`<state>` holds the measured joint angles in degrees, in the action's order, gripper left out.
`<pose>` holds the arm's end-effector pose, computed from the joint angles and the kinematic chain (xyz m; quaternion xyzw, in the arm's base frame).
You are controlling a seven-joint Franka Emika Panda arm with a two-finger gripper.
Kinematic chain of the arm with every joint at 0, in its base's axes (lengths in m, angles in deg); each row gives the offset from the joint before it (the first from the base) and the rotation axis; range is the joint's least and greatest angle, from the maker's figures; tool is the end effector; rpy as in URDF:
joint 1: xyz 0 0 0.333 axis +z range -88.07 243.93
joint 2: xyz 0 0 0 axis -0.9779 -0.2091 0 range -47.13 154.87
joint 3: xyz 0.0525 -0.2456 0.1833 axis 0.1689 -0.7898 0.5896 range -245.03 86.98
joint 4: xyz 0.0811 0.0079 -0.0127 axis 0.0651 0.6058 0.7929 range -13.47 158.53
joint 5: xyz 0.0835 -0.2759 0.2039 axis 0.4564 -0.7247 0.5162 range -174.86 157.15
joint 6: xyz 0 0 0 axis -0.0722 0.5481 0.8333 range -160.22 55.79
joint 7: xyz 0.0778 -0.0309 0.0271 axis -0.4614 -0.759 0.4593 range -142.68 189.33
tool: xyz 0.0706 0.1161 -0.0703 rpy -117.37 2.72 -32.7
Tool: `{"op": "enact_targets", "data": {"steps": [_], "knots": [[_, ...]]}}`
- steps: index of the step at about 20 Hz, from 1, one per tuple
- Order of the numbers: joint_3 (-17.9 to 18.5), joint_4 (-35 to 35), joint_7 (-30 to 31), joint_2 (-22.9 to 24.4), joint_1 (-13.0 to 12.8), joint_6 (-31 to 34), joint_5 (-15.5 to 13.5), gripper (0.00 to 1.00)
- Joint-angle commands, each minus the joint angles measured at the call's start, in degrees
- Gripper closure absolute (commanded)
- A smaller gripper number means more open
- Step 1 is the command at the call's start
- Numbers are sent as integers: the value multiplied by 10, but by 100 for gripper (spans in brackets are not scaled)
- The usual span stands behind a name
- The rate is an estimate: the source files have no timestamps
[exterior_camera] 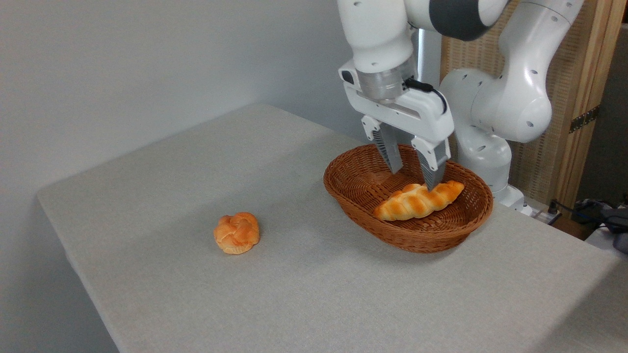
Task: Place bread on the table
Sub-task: 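Lower the gripper and close it on the braided bread roll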
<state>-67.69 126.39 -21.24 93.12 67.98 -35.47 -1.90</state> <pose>0.2695 0.0272 0.4444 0.9075 -0.3999 -0.1189 0.0492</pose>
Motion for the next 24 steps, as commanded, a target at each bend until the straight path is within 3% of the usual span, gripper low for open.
{"op": "enact_targets", "data": {"steps": [1, 6, 14, 16, 20, 22, 24], "knots": [[9, 31, -5, 14, -20, -23, 15, 0], [10, 72, -5, 4, -47, -71, 15, 0], [10, 91, -5, 0, -47, -89, 20, 0], [10, 91, -8, 0, -47, -88, 45, 0], [10, 95, -34, -1, -48, -88, 51, 22], [9, 95, -37, -1, -48, -87, 51, 45], [9, 94, -41, 0, -49, -88, 50, 48]]}}
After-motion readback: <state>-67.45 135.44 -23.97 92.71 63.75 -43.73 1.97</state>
